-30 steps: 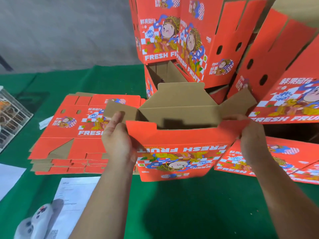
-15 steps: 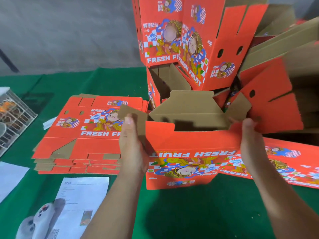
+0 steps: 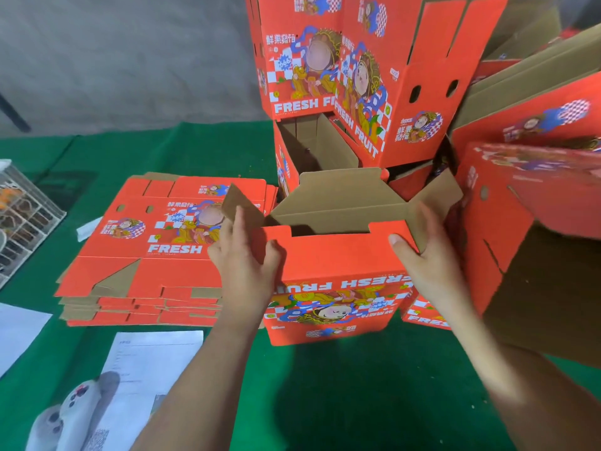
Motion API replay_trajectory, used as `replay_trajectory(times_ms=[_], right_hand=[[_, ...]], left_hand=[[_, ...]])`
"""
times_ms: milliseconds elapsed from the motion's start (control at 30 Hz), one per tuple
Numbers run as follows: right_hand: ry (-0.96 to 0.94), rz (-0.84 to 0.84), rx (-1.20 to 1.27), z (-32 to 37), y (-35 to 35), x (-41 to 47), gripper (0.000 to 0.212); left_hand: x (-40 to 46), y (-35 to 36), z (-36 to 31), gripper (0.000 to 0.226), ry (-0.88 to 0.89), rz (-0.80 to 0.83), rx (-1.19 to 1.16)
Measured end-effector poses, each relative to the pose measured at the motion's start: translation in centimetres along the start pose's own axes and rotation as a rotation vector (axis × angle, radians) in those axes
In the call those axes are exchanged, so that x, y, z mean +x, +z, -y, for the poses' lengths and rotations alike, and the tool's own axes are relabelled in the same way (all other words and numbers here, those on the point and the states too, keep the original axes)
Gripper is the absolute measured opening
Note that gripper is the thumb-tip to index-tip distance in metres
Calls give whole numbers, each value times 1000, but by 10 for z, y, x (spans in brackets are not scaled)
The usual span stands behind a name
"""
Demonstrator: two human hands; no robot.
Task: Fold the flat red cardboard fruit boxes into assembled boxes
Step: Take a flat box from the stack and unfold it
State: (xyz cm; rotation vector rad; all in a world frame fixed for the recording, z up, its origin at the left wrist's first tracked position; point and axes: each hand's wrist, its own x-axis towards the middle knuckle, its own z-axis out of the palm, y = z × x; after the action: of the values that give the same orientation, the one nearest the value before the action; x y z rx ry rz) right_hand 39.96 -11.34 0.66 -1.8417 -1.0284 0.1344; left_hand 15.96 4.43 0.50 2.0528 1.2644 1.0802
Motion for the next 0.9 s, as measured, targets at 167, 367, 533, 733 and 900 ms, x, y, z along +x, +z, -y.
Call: replay_trajectory(times_ms=[167,367,533,733,900], right_hand=[[28,32,-204,0,0,4,85],[-141,143,-272,4,0,14,72],[-288,197,-355,-1,-2,16,59],[-421,231,-350,-3,-6,17,78],[-379,235,-342,-1,-5,20,78]], left_hand=[[5,-2,-1,77,47,-37,173],[19,-7,5,57,22,-96,225],[17,-5,-5,73,107,-133,197],[15,-10,-8,68,55,-12,55],[23,-1,-8,39,-191,-167,21]])
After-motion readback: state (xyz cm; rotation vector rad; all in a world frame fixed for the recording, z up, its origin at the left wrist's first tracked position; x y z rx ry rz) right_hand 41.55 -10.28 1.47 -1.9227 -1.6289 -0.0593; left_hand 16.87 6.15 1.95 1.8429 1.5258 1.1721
